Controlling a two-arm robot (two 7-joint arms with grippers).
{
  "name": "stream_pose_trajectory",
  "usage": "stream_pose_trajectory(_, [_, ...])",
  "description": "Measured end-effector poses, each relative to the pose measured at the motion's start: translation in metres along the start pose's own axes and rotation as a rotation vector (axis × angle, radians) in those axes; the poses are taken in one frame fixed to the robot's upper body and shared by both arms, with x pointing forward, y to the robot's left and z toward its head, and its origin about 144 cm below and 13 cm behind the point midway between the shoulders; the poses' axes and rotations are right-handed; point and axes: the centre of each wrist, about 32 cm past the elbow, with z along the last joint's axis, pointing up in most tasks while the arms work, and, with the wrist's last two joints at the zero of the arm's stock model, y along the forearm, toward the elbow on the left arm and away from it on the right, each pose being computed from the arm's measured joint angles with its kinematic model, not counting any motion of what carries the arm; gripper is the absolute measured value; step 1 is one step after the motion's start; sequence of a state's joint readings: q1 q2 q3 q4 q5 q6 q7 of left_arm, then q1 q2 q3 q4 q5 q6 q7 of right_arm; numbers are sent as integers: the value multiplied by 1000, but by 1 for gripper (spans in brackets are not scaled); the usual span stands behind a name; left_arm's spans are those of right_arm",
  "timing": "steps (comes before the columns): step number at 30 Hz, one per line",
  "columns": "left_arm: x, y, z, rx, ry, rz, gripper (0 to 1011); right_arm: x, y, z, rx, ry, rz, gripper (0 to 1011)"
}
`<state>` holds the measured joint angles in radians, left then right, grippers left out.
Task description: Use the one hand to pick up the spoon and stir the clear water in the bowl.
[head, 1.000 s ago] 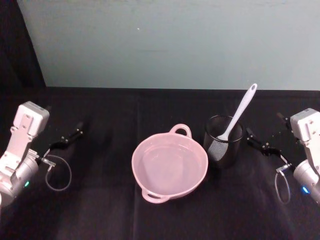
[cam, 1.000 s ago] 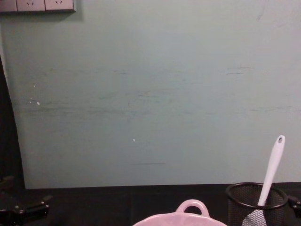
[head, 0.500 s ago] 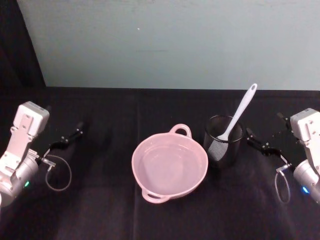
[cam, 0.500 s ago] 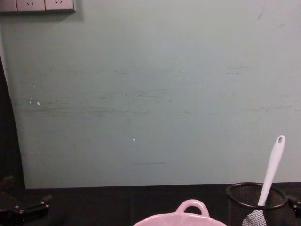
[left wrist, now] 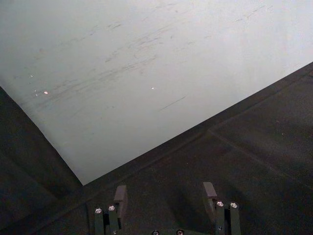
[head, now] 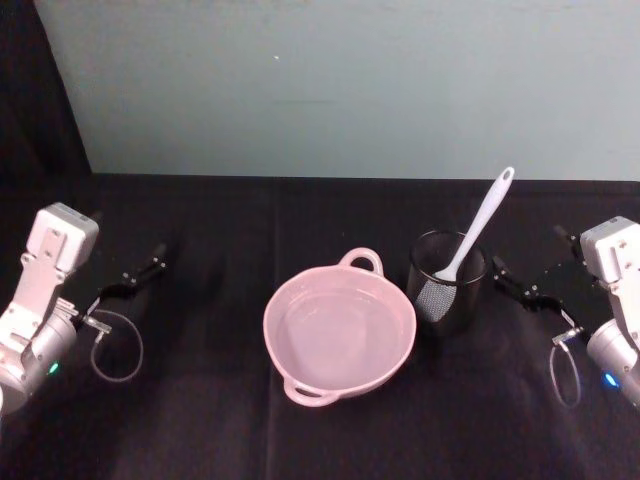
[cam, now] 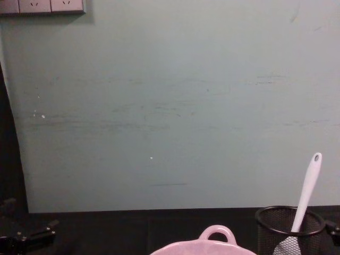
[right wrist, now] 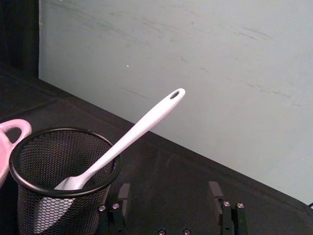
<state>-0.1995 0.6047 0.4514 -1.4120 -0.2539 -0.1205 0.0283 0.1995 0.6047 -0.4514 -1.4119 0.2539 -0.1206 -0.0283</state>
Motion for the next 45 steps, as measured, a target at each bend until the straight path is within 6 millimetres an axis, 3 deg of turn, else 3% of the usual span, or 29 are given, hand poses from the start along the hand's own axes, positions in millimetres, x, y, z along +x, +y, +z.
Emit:
stream_pose_trajectory(33, [0, 0, 0, 0, 0, 0, 1005, 0, 0, 0, 0, 0, 0, 1003])
stream_pose_trajectory(45, [0, 0, 0, 0, 0, 0, 1005, 15, -19, 7, 3, 67, 13, 1003])
